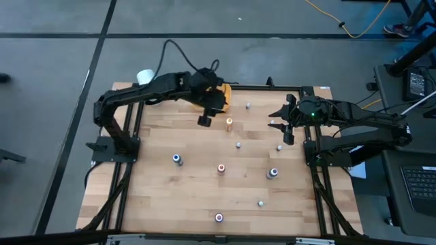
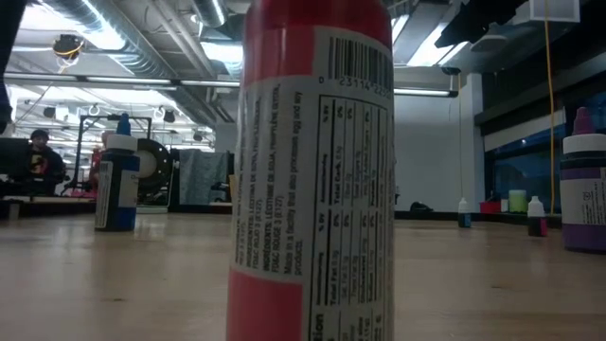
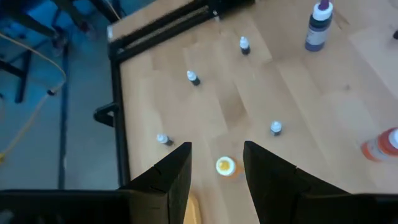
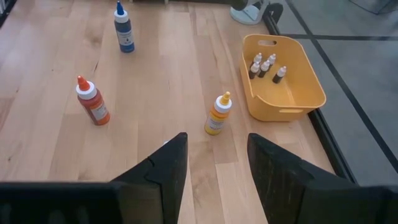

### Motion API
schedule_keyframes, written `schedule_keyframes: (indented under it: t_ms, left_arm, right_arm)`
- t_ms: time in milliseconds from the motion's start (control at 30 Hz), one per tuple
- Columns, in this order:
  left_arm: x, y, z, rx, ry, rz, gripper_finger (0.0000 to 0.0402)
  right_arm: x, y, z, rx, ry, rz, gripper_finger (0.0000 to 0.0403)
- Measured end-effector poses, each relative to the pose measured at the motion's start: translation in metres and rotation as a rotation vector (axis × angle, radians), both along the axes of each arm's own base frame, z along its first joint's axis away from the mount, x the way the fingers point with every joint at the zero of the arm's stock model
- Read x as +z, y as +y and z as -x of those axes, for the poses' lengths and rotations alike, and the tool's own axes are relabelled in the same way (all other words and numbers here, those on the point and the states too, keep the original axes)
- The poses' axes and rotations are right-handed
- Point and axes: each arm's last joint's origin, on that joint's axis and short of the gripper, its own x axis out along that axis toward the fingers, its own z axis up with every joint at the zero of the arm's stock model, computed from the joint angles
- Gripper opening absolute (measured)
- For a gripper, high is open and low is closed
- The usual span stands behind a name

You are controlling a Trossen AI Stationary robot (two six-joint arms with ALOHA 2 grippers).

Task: Pick & Place food coloring
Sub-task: Put the left red food coloring bottle into the yellow bin

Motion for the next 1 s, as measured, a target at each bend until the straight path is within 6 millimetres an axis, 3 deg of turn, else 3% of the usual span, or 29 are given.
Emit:
schedule_keyframes:
  t_ms: [300, 500, 800, 1000]
  left_arm:
    - [-0.030, 0.005, -0.036, 0.043, 0.084, 0.067, 0.0141]
    - [-0.050, -0.005, -0.050, 0.018, 0.137, 0.096, 0.0149]
    - [-0.100, -0.022, -0.080, -0.091, 0.246, 0.149, 0.0212]
    - [-0.116, -0.013, -0.092, -0.114, 0.218, 0.176, 0.0245]
  right_arm:
    - [0.000, 0.000, 0.000, 0.000, 0.000, 0.000, 0.0169]
    - [0.000, 0.000, 0.000, 0.000, 0.000, 0.000, 0.0169]
    - [0.000, 0.000, 0.000, 0.000, 0.000, 0.000, 0.0169]
    - [0.000, 0.000, 0.000, 0.000, 0.000, 0.000, 0.0169]
